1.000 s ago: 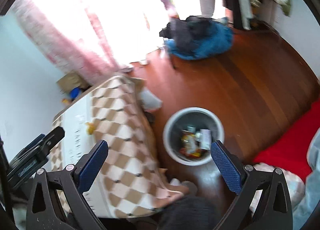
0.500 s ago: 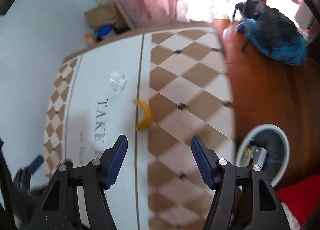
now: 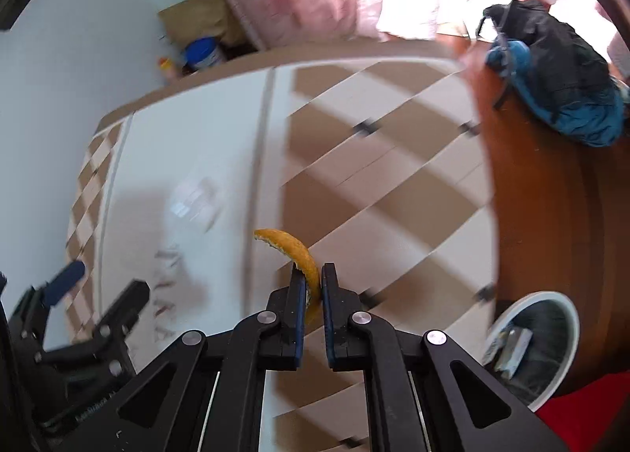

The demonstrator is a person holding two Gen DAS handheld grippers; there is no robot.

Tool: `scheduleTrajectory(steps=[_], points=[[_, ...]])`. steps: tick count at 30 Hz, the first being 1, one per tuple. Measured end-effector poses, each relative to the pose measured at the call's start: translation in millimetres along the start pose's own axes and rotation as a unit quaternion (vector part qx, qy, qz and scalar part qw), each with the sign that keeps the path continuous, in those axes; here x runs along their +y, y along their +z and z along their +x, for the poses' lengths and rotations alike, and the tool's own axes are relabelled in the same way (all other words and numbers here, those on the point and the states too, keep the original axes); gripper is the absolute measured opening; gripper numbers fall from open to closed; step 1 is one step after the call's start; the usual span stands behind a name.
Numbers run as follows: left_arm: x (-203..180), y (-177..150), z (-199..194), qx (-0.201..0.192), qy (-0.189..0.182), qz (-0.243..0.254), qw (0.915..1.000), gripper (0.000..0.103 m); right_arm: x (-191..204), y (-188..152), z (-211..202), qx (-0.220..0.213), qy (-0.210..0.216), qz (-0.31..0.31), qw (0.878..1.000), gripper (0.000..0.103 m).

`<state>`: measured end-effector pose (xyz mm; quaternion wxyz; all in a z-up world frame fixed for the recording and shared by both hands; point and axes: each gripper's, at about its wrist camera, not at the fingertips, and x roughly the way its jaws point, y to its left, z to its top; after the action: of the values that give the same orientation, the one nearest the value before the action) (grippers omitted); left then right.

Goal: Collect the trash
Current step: 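Grasp the clear plastic cup with the left tool while the right tool grasps the banana peel, then carry the cup and banana peel over the bin and release both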

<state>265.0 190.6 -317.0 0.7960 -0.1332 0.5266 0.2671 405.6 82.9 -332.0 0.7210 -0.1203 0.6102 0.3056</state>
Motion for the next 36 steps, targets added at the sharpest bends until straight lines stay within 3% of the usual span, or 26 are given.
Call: scheduleTrajectory(steps=[5,7,9,15,21,29,36], points=[[-24.9,31.5,31.7,0.019,-0.042,0.024,0.9987,0.094,-26.5,16.5,7.0,0.003,-0.015,0.024,1.000,0.008],[-35.0,36.4,42.4,0.029,-0.052,0.033,0.9977,0.076,-34.2,18.7,6.5,0.003,-0.015,0.027,1.000,0.008],[-40.8,40.1,48.4,0.036,-0.061,0.038,0.9968,0.038,-36.7,18.5,7.4,0.003,-0.015,0.027,1.000,0.008],[-43.9,35.8,31.8,0.010,-0.049,0.043,0.9978,0.039,-33.8,8.6,-3.0,-0.006,-0.013,0.020,1.000,0.008],[-38.8,20.5,-15.8,-0.036,-0.032,0.043,0.9979,0.039,-25.7,-15.9,-43.9,-0.041,-0.002,0.005,0.999,0.008],[-40.2,-5.7,-127.1,-0.115,-0.038,0.034,0.9920,0.039,-38.4,-76.6,-144.4,-0.120,0.015,0.018,0.993,0.008],[-76.8,-34.1,-216.7,-0.168,-0.072,0.053,0.9817,0.039,-79.8,-147.9,-238.7,-0.184,-0.006,0.048,0.982,0.008]])
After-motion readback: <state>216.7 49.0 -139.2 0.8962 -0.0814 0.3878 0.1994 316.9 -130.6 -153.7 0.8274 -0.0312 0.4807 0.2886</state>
